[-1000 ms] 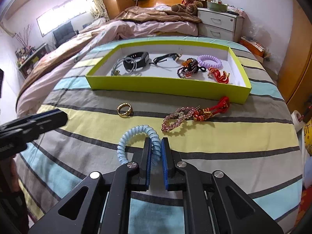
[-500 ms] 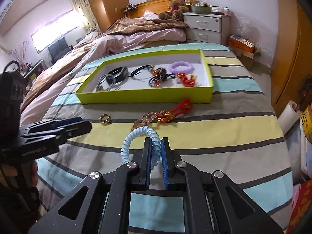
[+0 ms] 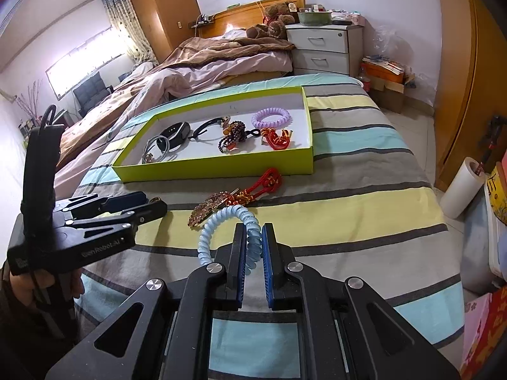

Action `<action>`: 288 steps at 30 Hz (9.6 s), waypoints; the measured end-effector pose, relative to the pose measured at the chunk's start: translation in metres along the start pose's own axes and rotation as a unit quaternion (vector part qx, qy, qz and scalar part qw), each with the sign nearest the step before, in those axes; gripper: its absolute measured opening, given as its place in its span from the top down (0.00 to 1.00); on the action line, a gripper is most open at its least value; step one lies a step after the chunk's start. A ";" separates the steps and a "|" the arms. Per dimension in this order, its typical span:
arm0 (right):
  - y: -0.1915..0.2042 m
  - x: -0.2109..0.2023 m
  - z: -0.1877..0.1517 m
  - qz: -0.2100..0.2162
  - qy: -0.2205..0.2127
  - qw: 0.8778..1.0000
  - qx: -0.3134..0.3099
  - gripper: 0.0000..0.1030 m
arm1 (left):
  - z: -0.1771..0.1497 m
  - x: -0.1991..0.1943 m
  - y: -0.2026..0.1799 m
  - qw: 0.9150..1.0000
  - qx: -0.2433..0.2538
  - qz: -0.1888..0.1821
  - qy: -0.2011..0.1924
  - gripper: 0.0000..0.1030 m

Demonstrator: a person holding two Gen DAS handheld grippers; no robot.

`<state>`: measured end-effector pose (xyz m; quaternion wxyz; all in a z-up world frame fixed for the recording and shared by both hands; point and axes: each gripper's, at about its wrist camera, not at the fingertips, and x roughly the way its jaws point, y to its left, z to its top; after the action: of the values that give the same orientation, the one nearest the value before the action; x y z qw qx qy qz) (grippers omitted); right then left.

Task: Organize jewelry
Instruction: 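Close the left tool on the gold ring while the right tool lifts the blue coil, then carry the gold ring and blue coil into the yellow box and open both tools, then move the right tool to the red tassel while the left tool approaches the pink beaded clip, then grip the red tassel with the right tool and lift it, then close the left tool on the pink beaded clip while the right tool holds the red tassel, then carry the pink clip and red tassel into the yellow box and open both tools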

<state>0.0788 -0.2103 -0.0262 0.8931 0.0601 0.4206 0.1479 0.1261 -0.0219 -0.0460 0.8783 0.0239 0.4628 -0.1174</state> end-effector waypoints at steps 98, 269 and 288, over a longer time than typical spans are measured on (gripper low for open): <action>-0.018 0.072 0.128 0.030 -0.004 0.999 -0.015 0.60 | 0.055 -0.016 0.003 0.995 -0.025 -0.065 -0.064 0.56; -0.062 -0.014 0.003 -0.023 -0.006 0.999 0.045 0.89 | 0.012 0.001 -0.059 0.999 0.017 -0.028 -0.004 0.77; -0.021 -0.031 0.015 -0.007 -0.032 0.999 0.012 0.89 | 0.012 -0.059 -0.028 0.997 -0.014 -0.022 -0.068 0.77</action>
<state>0.0764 -0.2401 0.0015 0.9064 0.0727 0.3939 0.1340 0.0975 -0.0403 0.0112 0.9052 -0.0064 0.4042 -0.1313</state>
